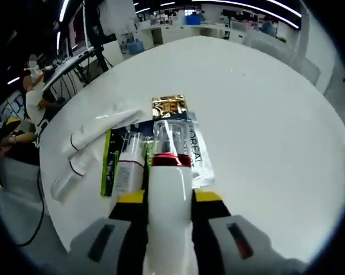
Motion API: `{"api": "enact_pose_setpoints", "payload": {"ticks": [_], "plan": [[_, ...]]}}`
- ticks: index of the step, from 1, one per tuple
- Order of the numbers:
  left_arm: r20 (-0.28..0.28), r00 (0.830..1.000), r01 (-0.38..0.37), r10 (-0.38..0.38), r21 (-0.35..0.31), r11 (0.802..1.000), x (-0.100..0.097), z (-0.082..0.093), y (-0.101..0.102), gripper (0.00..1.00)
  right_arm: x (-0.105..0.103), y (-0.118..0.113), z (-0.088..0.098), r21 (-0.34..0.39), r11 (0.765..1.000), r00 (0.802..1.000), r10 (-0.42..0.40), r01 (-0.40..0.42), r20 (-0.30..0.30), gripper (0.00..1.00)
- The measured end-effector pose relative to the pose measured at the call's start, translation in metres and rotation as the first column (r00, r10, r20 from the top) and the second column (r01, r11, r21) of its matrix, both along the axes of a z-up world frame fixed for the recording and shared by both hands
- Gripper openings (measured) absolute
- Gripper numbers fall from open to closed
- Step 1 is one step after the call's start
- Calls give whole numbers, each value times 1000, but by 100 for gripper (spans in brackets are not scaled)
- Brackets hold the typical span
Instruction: Arrange the skincare products in the storage area until every visible bottle or jar stands upright without overlapping.
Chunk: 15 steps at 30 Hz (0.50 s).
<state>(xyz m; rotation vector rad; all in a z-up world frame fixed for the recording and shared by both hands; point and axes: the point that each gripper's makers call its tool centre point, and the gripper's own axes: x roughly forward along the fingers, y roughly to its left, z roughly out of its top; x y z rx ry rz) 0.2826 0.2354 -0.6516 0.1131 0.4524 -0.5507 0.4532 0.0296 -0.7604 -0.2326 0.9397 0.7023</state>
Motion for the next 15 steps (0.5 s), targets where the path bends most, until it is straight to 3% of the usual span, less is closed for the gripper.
{"api": "enact_pose_setpoints", "payload": {"ticks": [9, 11, 15], "plan": [[18, 1000, 11, -11, -5, 1000, -1, 3, -2, 87, -16, -7, 25, 88, 993, 996, -76, 72, 38, 27], [23, 1000, 13, -13, -3, 1000, -1, 4, -2, 87, -24, -10, 32, 140, 983, 991, -129, 123, 35, 27], [25, 999, 27, -27, -8, 1000, -2, 5, -5, 87, -40, -13, 41, 191, 970, 987, -157, 149, 30, 27]]}}
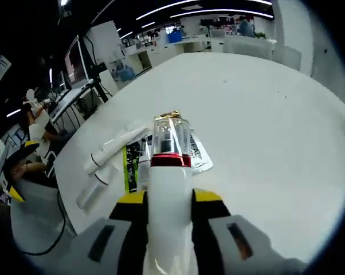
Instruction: Arrange the skincare products in the storage area until every visible bottle or jar stands upright without overlapping.
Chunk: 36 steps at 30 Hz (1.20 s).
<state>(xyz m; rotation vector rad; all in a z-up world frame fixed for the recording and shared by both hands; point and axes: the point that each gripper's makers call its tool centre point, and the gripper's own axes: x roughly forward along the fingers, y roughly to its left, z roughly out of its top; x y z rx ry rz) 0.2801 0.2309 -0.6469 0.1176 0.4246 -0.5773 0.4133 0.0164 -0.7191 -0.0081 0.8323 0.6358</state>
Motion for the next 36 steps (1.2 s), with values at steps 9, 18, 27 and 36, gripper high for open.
{"api": "enact_pose_setpoints", "payload": {"ticks": [9, 18, 27, 36], "plan": [[-33, 999, 37, -38, -15, 999, -4, -2, -8, 89, -23, 13, 28, 88, 996, 998, 18, -23, 52, 27], [-68, 995, 66, -70, -69, 995, -8, 0, -14, 90, -43, 20, 47, 172, 985, 997, 6, -20, 81, 27], [-93, 989, 100, -114, -144, 985, -9, 12, -25, 90, -66, 29, 64, 300, 953, 995, 1, -31, 99, 27], [-50, 982, 161, -180, -257, 953, 3, 50, -59, 90, -87, 45, 88, 476, 873, 991, 57, -107, 119, 27]]}}
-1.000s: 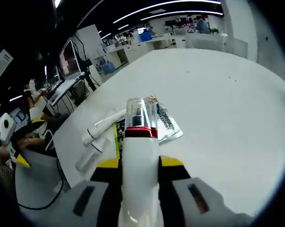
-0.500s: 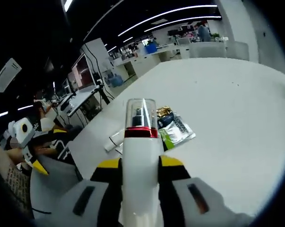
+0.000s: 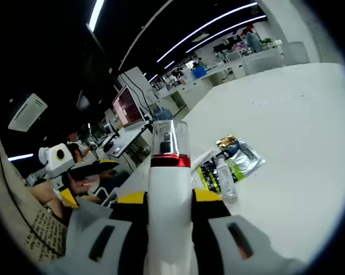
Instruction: Arrange the skincare products in the storage area until every visible bottle or jar stands upright without overlapping.
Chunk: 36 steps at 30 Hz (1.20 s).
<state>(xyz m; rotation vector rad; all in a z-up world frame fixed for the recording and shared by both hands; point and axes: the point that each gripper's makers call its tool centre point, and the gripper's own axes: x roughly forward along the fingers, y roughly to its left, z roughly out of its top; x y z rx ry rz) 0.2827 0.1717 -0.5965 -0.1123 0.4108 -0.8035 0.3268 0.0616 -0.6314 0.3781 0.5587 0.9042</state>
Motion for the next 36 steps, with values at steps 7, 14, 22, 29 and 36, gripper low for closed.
{"api": "enact_pose_setpoints", "payload": {"ticks": [7, 14, 22, 29, 36], "plan": [[-122, 991, 15, -51, -278, 961, -2, 24, -36, 85, -13, 8, 25, 132, 990, 998, 59, -59, 7, 27], [-129, 985, 66, -116, -341, 938, -5, 41, -69, 85, -29, 10, 47, 223, 965, 991, 133, -135, 24, 27], [-114, 984, 76, -134, -406, 911, 7, 59, -96, 79, -44, 5, 64, 322, 922, 976, 212, -215, 44, 27], [-131, 972, 125, -193, -403, 907, 6, 56, -115, 63, -54, -2, 74, 407, 877, 965, 251, -257, 70, 27], [-118, 954, 201, -275, -425, 882, -3, 66, -133, 50, -59, -9, 87, 495, 819, 955, 284, -289, 88, 28]]}}
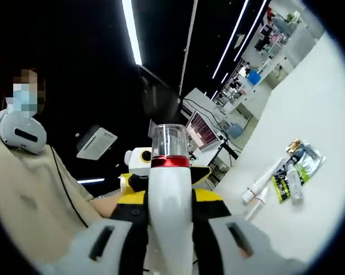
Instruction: Arrange the skincare products in the storage area until every visible bottle or jar stands upright without overlapping.
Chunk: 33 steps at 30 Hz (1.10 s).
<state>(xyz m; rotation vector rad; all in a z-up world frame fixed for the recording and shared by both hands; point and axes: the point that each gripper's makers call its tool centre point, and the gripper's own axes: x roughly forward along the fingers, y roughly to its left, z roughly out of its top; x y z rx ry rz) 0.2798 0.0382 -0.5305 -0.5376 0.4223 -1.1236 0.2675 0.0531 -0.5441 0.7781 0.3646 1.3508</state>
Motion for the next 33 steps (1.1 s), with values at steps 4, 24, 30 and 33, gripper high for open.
{"api": "enact_pose_setpoints", "payload": {"ticks": [4, 24, 30, 33], "plan": [[9, 1000, 14, -14, 0, 1000, 0, 3, -5, 45, -1, -4, 3, 6, 1000, 1000, 12, -12, 10, 28], [70, 997, 15, -24, 122, 992, 27, 3, -40, 25, 26, -22, -17, -235, 961, 978, -109, 149, 177, 31], [122, 992, 16, -46, 235, 972, 39, -14, -51, 25, 45, -34, -36, -389, 878, 944, -174, 277, 279, 34], [152, 987, 9, -53, 279, 960, 44, -22, -59, 25, 53, -40, -44, -440, 837, 930, -200, 325, 307, 34]]}}
